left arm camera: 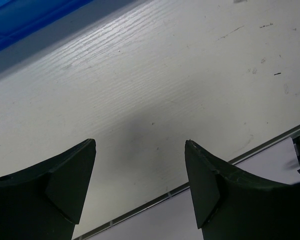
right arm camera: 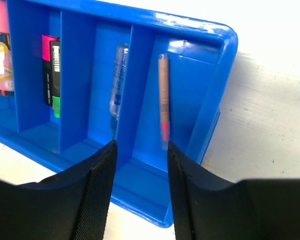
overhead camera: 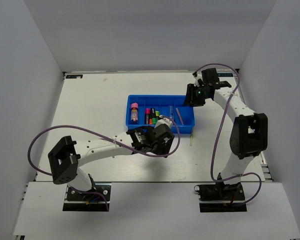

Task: Sort the stationery into containers
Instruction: Place the stationery into the container, then grab a piece of stationery with the left arm

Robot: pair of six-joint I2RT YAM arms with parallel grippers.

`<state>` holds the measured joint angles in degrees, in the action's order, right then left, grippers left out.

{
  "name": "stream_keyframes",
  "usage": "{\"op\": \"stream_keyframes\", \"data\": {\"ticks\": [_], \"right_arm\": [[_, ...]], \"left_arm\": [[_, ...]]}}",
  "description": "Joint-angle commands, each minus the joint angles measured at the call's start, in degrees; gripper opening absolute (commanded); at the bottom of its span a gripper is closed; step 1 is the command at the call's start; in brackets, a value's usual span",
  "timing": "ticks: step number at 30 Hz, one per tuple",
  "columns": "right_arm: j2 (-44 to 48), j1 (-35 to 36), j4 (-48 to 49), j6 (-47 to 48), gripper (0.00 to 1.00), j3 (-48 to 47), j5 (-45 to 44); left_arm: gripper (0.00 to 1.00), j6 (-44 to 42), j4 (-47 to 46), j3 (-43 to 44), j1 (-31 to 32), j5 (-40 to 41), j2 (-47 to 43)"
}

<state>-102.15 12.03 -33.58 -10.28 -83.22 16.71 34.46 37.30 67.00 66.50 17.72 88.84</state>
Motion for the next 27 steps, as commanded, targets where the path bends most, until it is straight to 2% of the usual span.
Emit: {"op": "stream_keyframes", "data": {"ticks": [1,2,4,5,6,8,9,10,11,12,14,15,16,17,18,22,27], "right_arm": [[0.11,0.01,0.19,0.17,0.48,-1.86,1.22],[1.15,-0.25,0.36,0.00,0.44,-1.77,1.39],[2.65,-0.34,-0.08,0.96,0.11,-0.89,-1.48],[6.40,-0.34,-0.51,1.92,0.00,-0.28,-2.98],[7.83,-0.17,-0.43,2.98,0.00,2.25,-4.74],[13.17,-0.43,-0.61,4.13,0.00,6.11,-12.56],[16.60,-0.60,0.09,5.52,0.00,7.79,-14.49],[19.85,-0.61,0.10,5.80,0.07,13.03,-18.34],[21.36,-1.13,0.27,6.15,0.18,14.91,-20.73],[25.73,-1.57,0.36,6.50,0.22,16.93,-22.23],[28.57,-2.62,0.71,6.77,0.22,23.88,-22.95],[32.93,-3.41,1.41,7.12,0.22,25.55,-23.82],[34.20,-4.20,1.50,7.47,0.22,29.65,-24.18],[35.60,-4.73,1.68,7.65,0.22,30.83,-25.22],[39.01,-5.87,2.37,8.60,0.22,33.80,-25.67],[42.82,-7.98,2.91,8.44,0.24,36.37,-26.47],[42.74,-10.18,2.65,7.39,0.24,37.25,-22.78]], "left_arm": [[0.82,-0.53,-0.21,2.34,0.21,-0.22,-0.16],[0.80,-0.71,-0.82,2.78,0.30,-0.22,0.19],[0.76,-1.32,-1.17,4.45,0.21,-0.49,2.12],[0.72,-1.84,-2.31,5.84,0.21,-1.62,2.74],[0.58,-2.11,-2.75,6.82,0.21,-2.15,5.27],[0.43,-2.12,-3.89,10.42,0.38,-2.86,7.31],[0.30,-2.20,-4.16,11.56,0.39,-2.95,10.71],[0.26,-2.20,-4.86,14.70,0.30,-3.04,11.87],[0.23,-2.20,-5.22,15.69,0.47,-3.21,13.10],[0.23,-2.20,-5.65,16.66,0.47,-3.21,16.86],[0.25,-1.85,-6.27,21.32,0.56,-2.60,20.82],[0.31,-1.76,-6.36,23.59,0.82,-1.64,23.20],[0.47,-1.33,-6.45,24.74,1.00,-1.20,24.53],[0.51,-1.24,-6.45,27.37,1.26,-0.93,25.50],[0.61,-0.63,-6.88,28.17,1.79,0.29,28.21],[0.64,1.31,-7.85,31.52,2.05,1.97,32.53],[0.65,2.90,-9.44,33.37,2.40,4.34,36.14]]}}
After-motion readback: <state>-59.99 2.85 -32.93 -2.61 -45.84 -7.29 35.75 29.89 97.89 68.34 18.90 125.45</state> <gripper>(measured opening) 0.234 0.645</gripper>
